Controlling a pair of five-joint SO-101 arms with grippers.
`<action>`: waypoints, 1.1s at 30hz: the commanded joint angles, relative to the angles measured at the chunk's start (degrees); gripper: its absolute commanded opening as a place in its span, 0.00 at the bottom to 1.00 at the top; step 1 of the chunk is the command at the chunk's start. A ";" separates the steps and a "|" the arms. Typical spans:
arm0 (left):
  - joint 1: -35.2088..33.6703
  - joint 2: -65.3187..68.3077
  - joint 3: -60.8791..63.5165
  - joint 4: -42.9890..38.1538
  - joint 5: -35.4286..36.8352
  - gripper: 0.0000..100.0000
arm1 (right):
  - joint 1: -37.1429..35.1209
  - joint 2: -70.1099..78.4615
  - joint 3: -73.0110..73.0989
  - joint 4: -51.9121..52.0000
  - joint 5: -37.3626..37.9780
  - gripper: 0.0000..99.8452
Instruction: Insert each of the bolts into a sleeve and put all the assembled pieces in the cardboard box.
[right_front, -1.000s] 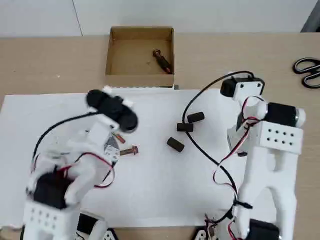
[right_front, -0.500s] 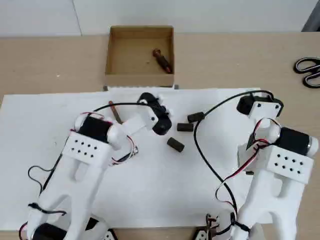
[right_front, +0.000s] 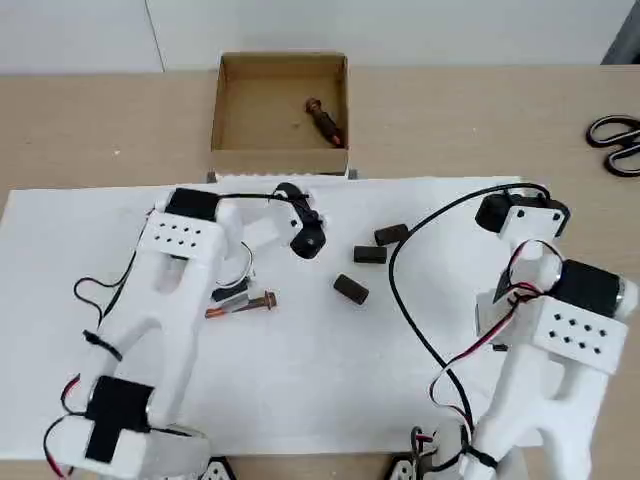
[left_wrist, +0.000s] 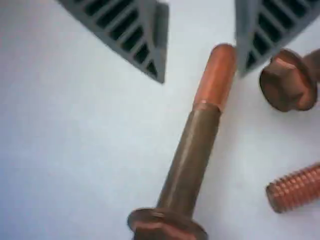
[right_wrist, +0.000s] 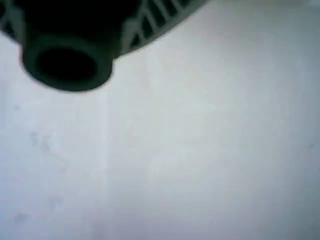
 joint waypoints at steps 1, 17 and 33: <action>0.18 1.05 -2.42 0.79 -1.23 0.09 | 0.84 -1.36 -0.26 0.04 -0.35 0.00; 4.75 1.76 -2.42 -1.23 -1.23 0.09 | 0.84 -1.45 -0.26 0.04 -0.53 0.00; 4.57 10.73 -6.37 -2.73 -1.32 0.09 | 0.84 -1.45 -0.26 0.04 -0.53 0.00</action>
